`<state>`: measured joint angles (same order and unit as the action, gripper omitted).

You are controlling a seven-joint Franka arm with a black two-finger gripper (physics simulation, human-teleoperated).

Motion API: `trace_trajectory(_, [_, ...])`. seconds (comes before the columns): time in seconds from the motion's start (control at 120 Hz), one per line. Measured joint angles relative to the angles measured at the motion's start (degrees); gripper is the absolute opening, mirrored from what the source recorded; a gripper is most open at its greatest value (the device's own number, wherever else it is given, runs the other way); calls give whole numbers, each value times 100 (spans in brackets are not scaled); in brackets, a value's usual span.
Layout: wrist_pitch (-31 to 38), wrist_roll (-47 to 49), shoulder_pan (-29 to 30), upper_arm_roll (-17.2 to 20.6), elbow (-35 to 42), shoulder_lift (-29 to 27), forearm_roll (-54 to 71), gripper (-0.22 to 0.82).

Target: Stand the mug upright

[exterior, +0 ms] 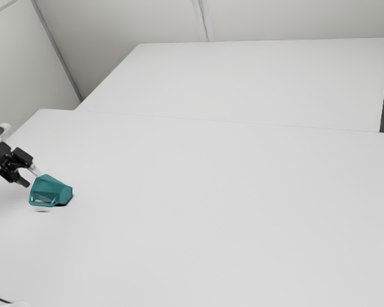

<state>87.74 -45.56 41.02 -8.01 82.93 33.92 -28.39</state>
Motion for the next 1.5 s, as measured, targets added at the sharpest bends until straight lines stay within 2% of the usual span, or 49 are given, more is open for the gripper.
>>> trace_trajectory(0.267, [-349, -454, 75, 81, -26, 283, -615, 60])
trace_trajectory(0.367, [-456, -576, 96, 85, -7, 301, -879, 56])
trace_trajectory(0.567, [-641, -764, 157, 81, 31, 288, -1197, 32])
trace_trajectory(0.742, [-748, -885, 161, 80, 38, 266, -1382, 4])
trace_trajectory(0.9, [-805, -972, 152, 73, 34, 260, -1457, -9])
trace_trajectory(1.267, [-791, -1084, -69, 40, 27, 110, -1432, -16])
trace_trajectory(1.5, [-693, -981, -1112, -23, 125, -583, -1152, -17])
